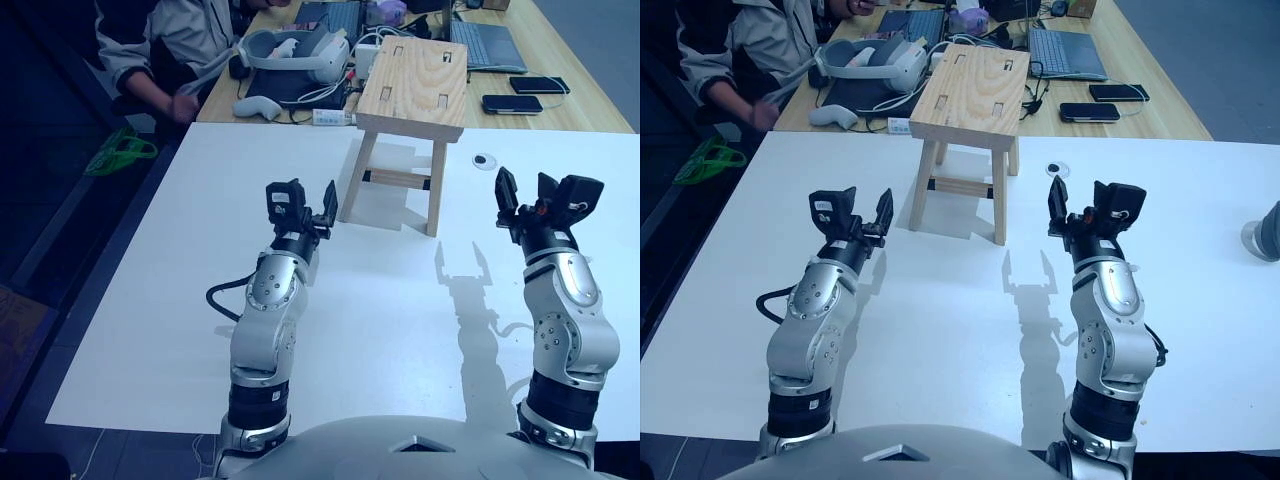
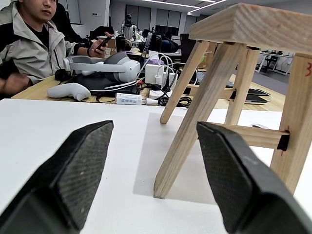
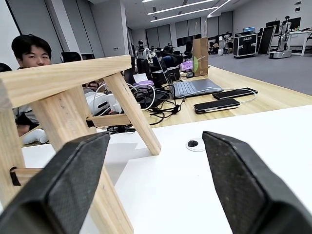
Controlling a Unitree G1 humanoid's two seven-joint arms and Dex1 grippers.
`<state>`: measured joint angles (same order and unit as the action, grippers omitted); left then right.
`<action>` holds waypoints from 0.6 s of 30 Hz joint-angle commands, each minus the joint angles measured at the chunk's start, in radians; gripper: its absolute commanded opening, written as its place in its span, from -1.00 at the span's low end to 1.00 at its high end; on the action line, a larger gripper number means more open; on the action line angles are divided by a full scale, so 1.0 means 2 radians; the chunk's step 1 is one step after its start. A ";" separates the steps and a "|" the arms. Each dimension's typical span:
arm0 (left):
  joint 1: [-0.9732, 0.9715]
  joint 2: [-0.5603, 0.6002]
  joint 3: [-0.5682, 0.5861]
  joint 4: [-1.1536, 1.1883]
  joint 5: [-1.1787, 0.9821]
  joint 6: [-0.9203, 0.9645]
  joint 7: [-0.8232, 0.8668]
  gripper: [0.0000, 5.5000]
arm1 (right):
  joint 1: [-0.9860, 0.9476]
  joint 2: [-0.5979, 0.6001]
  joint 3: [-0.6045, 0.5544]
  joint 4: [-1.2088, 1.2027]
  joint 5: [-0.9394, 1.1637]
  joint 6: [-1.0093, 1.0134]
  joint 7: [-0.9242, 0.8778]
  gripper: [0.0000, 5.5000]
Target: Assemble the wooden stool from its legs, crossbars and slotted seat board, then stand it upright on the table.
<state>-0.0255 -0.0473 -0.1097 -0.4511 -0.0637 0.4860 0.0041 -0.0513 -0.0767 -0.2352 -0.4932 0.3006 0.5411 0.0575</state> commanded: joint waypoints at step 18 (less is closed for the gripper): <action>0.048 -0.018 -0.035 -0.011 0.049 -0.035 0.070 0.15 | 0.005 -0.039 -0.015 0.054 0.010 -0.027 0.022 0.28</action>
<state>0.0390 -0.0484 -0.1721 -0.4620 0.0131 0.3999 0.1154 -0.0445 -0.1381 -0.2596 -0.3938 0.3185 0.4937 0.0967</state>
